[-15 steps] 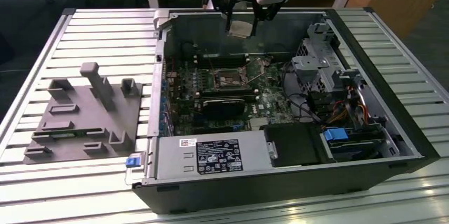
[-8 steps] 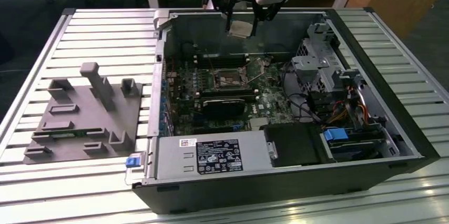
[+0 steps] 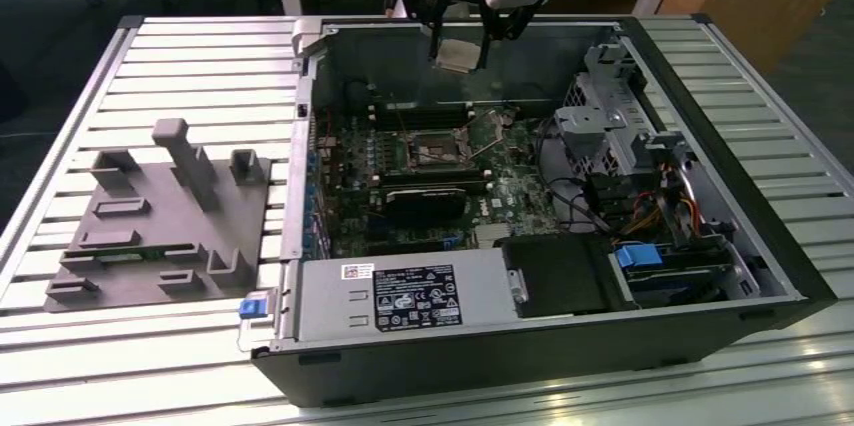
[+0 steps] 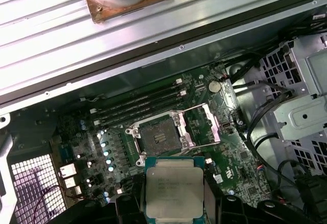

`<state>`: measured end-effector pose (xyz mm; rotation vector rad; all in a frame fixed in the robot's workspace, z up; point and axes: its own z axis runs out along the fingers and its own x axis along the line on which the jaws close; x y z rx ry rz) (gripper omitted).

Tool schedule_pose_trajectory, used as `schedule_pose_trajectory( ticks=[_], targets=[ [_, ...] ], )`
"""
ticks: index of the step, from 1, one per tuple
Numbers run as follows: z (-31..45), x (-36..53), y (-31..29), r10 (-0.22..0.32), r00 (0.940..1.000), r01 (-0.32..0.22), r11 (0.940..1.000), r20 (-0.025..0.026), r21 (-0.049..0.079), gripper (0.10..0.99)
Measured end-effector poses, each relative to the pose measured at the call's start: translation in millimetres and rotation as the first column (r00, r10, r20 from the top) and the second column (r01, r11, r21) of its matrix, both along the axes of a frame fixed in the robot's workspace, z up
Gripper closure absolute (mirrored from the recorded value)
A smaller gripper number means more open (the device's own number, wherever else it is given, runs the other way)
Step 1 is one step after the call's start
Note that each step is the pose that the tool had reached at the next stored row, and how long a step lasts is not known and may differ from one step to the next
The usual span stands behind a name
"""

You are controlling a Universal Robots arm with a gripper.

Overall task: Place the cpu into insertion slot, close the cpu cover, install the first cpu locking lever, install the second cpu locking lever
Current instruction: 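Place the cpu into insertion slot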

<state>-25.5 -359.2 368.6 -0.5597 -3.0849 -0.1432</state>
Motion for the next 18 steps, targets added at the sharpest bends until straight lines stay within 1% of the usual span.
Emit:
schedule_pose_trajectory(
  ticks=[18],
  targets=[
    [0.0,0.0,0.0,-0.013,0.9999,0.013,0.9999,0.0,0.0,0.545]
  ],
)
